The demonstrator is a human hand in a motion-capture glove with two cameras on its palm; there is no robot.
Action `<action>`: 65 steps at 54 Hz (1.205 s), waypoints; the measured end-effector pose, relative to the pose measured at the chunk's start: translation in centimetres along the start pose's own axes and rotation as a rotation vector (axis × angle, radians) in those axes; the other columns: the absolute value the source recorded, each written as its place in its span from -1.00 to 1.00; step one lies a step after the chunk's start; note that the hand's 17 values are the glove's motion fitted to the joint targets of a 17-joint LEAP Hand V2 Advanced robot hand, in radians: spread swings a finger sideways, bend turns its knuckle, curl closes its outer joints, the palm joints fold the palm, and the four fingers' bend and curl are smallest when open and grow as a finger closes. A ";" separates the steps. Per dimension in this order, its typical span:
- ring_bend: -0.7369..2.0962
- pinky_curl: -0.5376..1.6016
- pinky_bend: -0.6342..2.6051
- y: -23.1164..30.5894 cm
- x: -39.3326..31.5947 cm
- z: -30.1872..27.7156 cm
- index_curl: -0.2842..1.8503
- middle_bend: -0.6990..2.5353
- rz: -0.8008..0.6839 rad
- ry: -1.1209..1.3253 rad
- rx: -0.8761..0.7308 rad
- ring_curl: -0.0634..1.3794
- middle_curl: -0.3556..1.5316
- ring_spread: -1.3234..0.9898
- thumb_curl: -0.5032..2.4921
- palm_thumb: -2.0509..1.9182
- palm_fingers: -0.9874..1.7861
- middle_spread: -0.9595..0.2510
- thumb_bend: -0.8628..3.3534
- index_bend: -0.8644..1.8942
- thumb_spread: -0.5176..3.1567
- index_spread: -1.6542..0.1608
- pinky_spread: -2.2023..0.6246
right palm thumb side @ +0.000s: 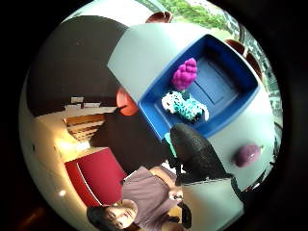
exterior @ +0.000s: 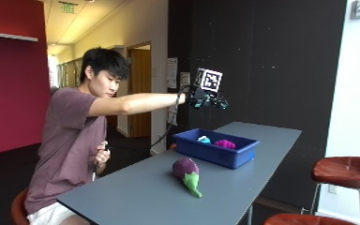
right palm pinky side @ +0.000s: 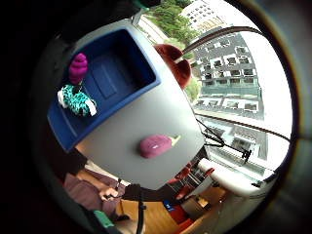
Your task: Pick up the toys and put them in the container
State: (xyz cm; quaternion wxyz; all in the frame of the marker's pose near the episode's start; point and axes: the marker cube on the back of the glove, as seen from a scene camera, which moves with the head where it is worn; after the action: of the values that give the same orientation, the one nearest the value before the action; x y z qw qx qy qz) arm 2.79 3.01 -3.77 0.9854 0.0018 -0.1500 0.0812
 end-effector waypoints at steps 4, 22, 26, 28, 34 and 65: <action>-0.23 -0.18 -0.11 2.8 1.4 -0.3 -0.41 -0.50 -0.030 0.008 -0.025 -0.27 -0.06 0.09 -0.30 0.09 -0.52 0.56 -0.60 -0.32 -0.04 0.68 0.57; -0.31 -0.21 -0.19 12.4 10.0 1.7 -0.49 -0.49 0.033 0.043 -0.085 -0.33 -0.20 0.13 -0.37 0.12 -0.46 0.54 -0.60 -0.31 0.01 0.66 0.58; -0.33 -0.21 -0.20 13.7 12.7 3.7 -0.50 -0.49 0.037 0.026 -0.110 -0.34 -0.22 0.13 -0.37 0.12 -0.46 0.53 -0.59 -0.31 0.02 0.65 0.58; -0.34 -0.21 -0.21 14.2 13.9 5.1 -0.50 -0.48 0.035 0.023 -0.130 -0.34 -0.23 0.13 -0.38 0.13 -0.46 0.53 -0.59 -0.31 0.02 0.65 0.58; -0.35 -0.21 -0.22 14.7 15.8 9.4 -0.52 -0.49 0.043 0.026 -0.201 -0.36 -0.26 0.13 -0.39 0.14 -0.45 0.53 -0.59 -0.31 0.01 0.63 0.59; -0.35 -0.17 -0.18 13.3 23.3 22.0 -0.54 -0.51 -0.001 -0.025 -0.307 -0.44 -0.39 0.16 -0.41 0.19 -0.45 0.51 -0.59 -0.28 -0.06 0.57 0.60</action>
State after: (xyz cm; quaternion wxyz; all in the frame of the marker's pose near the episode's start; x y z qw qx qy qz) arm 16.15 19.21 23.89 0.9722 -0.1475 -0.1728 0.0567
